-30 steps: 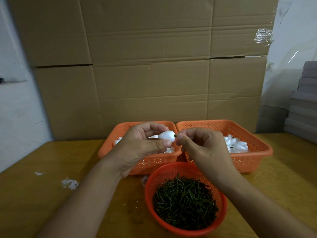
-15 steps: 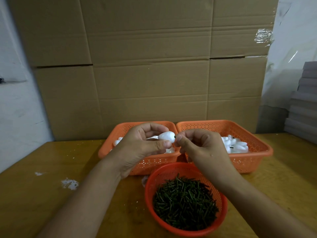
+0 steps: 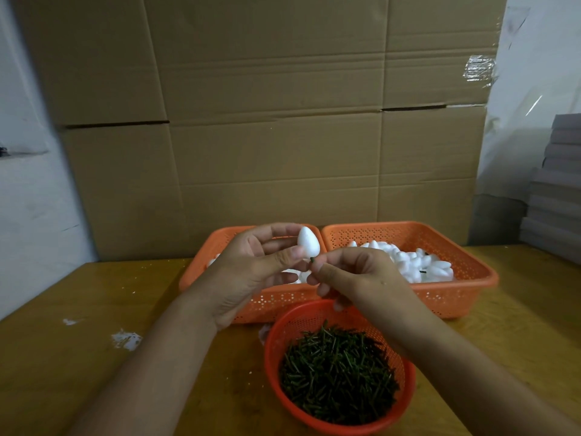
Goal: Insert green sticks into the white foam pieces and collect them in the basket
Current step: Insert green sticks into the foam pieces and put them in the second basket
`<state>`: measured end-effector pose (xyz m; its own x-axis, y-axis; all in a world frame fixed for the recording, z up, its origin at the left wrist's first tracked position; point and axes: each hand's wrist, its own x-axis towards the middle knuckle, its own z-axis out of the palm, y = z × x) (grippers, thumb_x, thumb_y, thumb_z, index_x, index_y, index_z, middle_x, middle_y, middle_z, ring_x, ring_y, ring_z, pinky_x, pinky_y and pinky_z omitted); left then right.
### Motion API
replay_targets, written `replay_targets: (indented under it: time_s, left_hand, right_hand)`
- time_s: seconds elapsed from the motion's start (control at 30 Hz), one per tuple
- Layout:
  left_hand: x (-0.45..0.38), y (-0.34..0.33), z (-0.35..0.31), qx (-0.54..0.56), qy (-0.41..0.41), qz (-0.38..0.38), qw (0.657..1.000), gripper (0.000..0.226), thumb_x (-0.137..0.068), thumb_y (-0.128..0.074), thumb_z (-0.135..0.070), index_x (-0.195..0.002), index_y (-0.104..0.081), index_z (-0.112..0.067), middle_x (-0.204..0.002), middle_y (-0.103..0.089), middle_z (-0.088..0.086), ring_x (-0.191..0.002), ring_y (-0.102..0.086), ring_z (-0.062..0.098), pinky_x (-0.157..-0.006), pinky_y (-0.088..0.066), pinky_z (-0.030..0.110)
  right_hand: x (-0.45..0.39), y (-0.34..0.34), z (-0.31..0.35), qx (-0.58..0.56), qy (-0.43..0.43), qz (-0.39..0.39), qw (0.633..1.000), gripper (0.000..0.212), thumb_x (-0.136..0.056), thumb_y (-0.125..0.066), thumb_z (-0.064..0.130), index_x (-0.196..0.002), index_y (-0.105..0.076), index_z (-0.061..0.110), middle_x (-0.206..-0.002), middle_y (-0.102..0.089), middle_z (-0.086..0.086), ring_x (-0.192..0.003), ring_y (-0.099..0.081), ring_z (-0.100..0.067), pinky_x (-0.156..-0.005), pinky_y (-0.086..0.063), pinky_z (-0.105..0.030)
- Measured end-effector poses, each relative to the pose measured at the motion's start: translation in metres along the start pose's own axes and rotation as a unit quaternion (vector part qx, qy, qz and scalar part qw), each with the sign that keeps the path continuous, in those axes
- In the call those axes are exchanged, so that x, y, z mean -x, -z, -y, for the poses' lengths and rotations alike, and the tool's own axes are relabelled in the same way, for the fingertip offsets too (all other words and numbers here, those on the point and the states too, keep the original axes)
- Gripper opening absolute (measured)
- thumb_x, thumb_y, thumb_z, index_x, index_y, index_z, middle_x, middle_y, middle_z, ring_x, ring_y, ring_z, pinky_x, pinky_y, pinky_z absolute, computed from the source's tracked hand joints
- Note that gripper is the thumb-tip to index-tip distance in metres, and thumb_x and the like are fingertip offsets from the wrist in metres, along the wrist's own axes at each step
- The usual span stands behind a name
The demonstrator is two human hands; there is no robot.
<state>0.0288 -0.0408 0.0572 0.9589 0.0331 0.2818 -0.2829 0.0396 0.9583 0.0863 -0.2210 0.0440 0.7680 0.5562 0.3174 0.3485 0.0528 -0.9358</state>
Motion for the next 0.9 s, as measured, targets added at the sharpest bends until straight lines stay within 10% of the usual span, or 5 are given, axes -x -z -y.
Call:
replay_targets:
  time_s: [0.9]
  left_hand:
    - [-0.001, -0.004, 0.003, -0.050, -0.010, -0.034, 0.998, 0.046, -0.075, -0.079, -0.026, -0.117, -0.068, -0.012, -0.109, -0.075, 0.010, -0.086, -0.070, 0.017, -0.064, -0.053, 0.023]
  right_hand:
    - [0.005, -0.007, 0.000, -0.011, -0.015, -0.018, 1.000, 0.022, -0.092, -0.067, 0.019, -0.075, -0.073, 0.007, -0.065, -0.065, -0.005, -0.056, -0.055, -0.011, -0.055, -0.044, -0.026]
